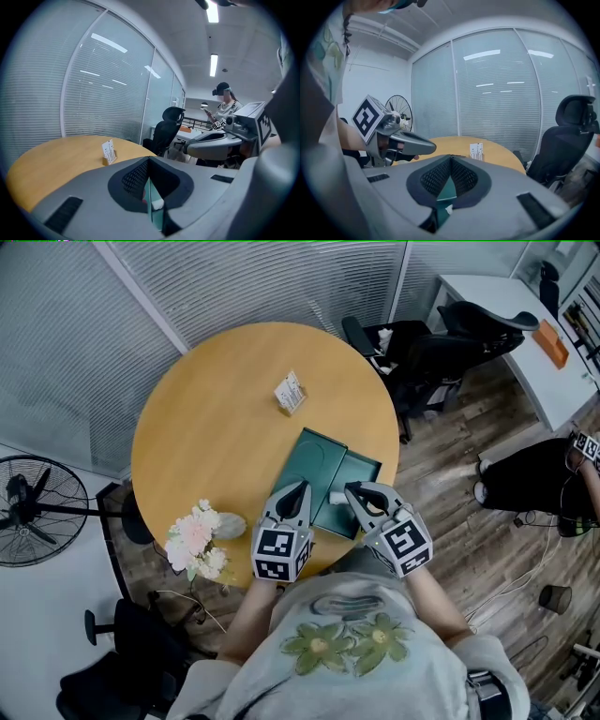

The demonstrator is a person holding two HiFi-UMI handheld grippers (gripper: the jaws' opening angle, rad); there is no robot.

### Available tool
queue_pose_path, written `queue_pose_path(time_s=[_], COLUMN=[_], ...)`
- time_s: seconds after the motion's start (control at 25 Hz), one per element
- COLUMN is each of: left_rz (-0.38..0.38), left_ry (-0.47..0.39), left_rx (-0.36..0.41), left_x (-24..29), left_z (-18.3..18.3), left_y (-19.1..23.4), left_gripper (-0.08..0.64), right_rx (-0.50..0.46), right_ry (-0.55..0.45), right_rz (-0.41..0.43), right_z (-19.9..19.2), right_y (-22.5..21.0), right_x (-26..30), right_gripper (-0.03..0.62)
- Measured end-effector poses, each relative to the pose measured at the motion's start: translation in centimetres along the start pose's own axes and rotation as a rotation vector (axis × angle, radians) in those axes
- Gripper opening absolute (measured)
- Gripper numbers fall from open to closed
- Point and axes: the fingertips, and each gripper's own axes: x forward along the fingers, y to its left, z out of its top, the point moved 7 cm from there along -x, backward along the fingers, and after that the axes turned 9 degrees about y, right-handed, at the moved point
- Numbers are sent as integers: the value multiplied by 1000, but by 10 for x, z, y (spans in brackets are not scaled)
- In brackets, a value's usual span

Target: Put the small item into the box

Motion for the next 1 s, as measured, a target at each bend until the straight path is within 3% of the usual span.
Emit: queue_pose_path(time_s=[1.0], left_rz=[-18], left_ry=[-7], left_rx=[-2], left_x=[-6], left_z=[-2], left_y=[-13], left_gripper=[3], right_rx=[9], right_ry=[9], right_rz=[5], right_z=[-9], right_y=[5], right_x=[-12], right_gripper=[2])
